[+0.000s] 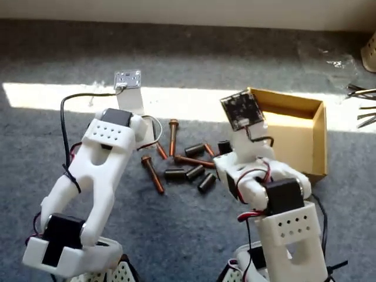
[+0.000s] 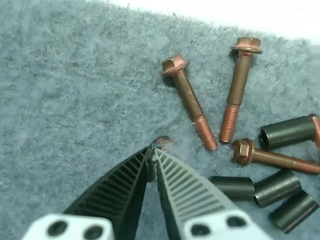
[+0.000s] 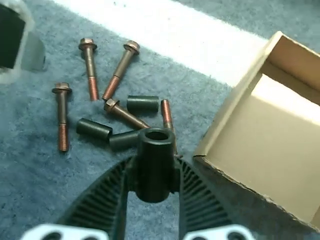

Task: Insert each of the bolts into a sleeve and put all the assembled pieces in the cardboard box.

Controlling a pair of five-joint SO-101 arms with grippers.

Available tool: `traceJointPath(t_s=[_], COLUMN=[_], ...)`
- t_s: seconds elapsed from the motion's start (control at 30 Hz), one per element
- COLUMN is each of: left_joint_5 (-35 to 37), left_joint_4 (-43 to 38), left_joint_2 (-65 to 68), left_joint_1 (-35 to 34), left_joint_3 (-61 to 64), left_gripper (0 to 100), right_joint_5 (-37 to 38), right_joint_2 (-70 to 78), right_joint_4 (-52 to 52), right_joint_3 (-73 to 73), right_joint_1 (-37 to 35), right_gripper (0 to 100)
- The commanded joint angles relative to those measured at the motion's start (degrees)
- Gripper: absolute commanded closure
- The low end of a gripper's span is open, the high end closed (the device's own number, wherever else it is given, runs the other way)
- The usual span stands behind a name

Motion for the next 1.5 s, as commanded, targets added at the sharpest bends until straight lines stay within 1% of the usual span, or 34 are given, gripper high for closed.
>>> traceJointPath(t_s=[0.0, 0.07, 0.17, 0.4, 0.43, 0.5, 0.57, 0.67, 0.77, 0.87, 1.03, 1.17, 1.27, 1.47], left_joint_5=[2.02, 3.87, 8.09, 8.62, 9.58, 13.71, 15.38, 15.38, 15.47, 15.65, 15.74, 15.74, 15.74, 15.65], left_joint_4=[-3.78, -5.19, -8.09, -12.04, -12.13, -12.13, -13.01, -16.70, -20.31, -22.15, -22.24, -23.47, -23.47, -23.65], left_joint_2=[2.95, 4.26, 5.23, 5.41, 5.49, 5.49, 5.49, 5.49, 5.49, 5.49, 6.46, 13.14, 18.33, 20.79], left_joint_1=[1.80, 2.24, 2.07, 1.71, 1.63, 1.36, 1.36, 1.45, 1.01, 0.57, 0.57, 0.40, 0.40, -2.24], left_joint_3=[-2.86, -2.86, -2.95, -2.42, -2.42, -1.80, -0.84, 1.10, 3.12, 4.00, 3.82, 1.36, -2.77, -4.79], left_gripper=[92, 90, 89, 89, 89, 89, 89, 89, 89, 90, 90, 90, 90, 90], right_joint_5=[-0.53, -0.53, -0.88, -0.62, -0.62, -0.62, -0.79, -0.88, -0.88, -0.97, -0.97, -0.97, -0.97, -0.62], right_joint_2=[-5.05, -6.64, -8.84, -15.16, -16.04, -17.71, -19.21, -20.26, -20.53, -20.62, -20.62, -20.62, -20.62, -20.62], right_joint_4=[-5.14, -7.34, -9.89, -10.77, -10.77, -10.68, -10.86, -11.03, -13.93, -16.40, -16.92, -16.92, -16.84, -17.01], right_joint_3=[6.64, 10.86, 15.87, 21.67, 22.11, 23.25, 24.66, 26.33, 28.79, 30.73, 31.25, 31.34, 31.34, 32.57], right_joint_1=[4.00, 4.53, 4.53, 4.62, 4.53, 4.44, 4.35, 2.15, -0.04, -0.48, -0.57, -0.57, -0.57, -0.66], right_gripper=[99.4, 99.4, 99.4, 99.4, 99.4, 99.4, 99.4, 99.4, 99.4, 99.4, 99.4, 99.4, 99.4, 99.4])
